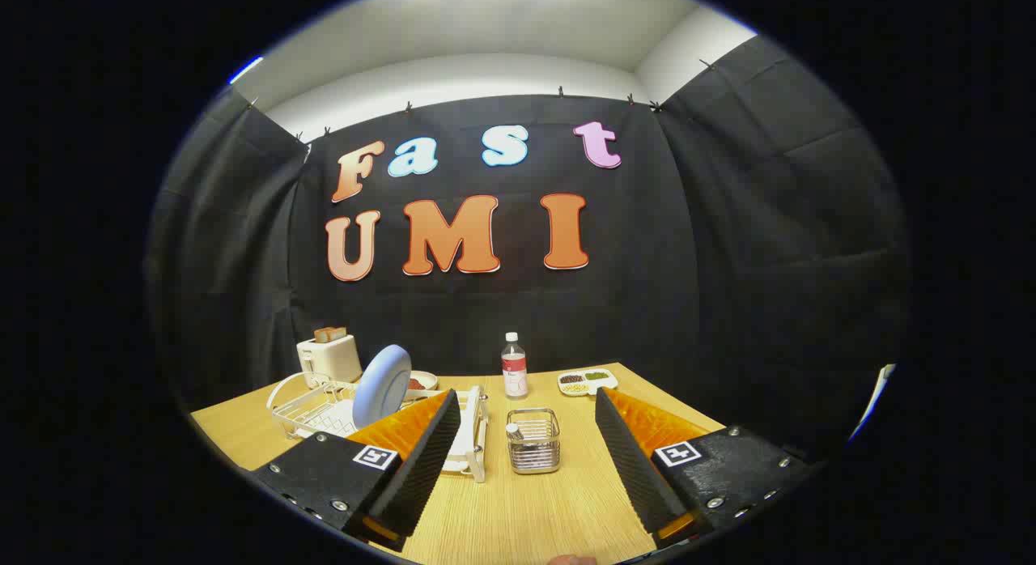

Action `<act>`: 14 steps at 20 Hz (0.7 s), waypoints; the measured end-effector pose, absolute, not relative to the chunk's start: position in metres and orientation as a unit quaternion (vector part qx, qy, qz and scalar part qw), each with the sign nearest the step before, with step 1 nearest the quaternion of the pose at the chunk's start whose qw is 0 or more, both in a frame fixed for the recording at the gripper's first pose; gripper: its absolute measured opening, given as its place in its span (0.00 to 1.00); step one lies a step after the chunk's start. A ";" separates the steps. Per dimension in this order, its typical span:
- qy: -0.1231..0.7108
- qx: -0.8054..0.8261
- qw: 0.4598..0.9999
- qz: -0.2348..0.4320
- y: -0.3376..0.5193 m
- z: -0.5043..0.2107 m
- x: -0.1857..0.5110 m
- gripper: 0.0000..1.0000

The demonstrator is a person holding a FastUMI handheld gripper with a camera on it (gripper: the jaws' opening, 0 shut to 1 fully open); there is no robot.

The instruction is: Take the plate from the dish rack, then take the spoon from the basket and place it into the plate.

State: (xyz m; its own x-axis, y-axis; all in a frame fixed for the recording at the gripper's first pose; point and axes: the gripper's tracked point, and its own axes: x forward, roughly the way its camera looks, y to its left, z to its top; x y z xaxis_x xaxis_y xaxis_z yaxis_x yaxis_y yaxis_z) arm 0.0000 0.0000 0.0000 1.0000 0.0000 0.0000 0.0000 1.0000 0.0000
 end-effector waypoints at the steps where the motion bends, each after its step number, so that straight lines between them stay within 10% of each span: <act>1: -0.001 0.001 1.000 -0.003 0.000 0.000 0.000 0.99; 14: 0.009 0.003 1.000 0.000 0.003 -0.008 0.006 1.00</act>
State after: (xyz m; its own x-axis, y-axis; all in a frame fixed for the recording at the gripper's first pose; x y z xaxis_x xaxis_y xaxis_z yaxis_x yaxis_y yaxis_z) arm 0.0061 0.0026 -0.0084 0.9998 -0.0001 -0.0181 0.0002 1.0000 0.0062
